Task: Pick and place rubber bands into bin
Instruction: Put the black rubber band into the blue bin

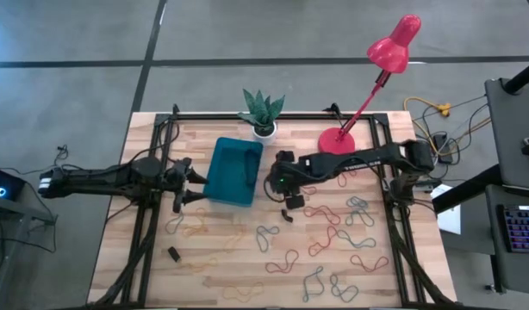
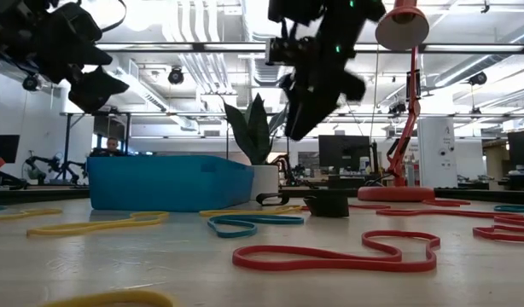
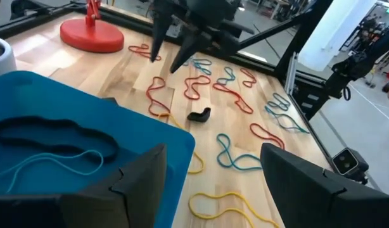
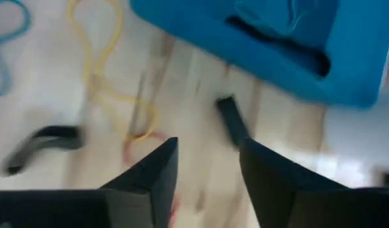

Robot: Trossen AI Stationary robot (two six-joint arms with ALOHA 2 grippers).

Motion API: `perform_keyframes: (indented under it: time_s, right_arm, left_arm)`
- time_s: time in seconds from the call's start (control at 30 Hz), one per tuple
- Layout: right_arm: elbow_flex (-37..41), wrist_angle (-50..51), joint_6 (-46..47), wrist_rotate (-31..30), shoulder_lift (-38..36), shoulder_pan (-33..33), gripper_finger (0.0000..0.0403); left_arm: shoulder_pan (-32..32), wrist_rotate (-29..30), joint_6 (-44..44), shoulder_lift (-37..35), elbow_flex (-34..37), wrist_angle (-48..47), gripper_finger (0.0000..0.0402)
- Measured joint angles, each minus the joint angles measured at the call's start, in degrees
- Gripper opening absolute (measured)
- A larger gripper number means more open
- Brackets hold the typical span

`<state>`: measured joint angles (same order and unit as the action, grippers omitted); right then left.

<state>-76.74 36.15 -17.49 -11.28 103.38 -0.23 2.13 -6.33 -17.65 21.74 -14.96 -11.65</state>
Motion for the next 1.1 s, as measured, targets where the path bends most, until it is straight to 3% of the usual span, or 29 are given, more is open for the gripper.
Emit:
perform_keyframes:
  time_s: [0.13,0.37,0.57,0.77,1.1]
  right_arm:
    - [3.71,-7.55,-6.05,-0.12,0.82,-2.2,0.0197]
    - [5.03,-9.29,-7.45,0.98,6.86,-6.72,0.0232]
    - [1.57,-9.69,-8.94,1.56,10.29,-8.67,0.0229]
    - [-0.33,-9.37,-14.33,8.04,13.33,-9.93,0.0226]
    - [-1.02,-9.6,-12.88,8.38,14.7,-10.81,0.0219]
  left_arm:
    - [0.0,0.06,-0.06,0.75,0.02,0.05,0.024]
    - [0.01,1.45,-2.98,2.54,0.02,0.4,0.024]
    - [0.01,2.61,-4.54,4.06,0.02,1.01,0.024]
    - [0.0,2.84,-4.61,5.52,0.04,2.43,0.024]
    - [0.0,3.23,-4.62,8.49,0.0,4.58,0.024]
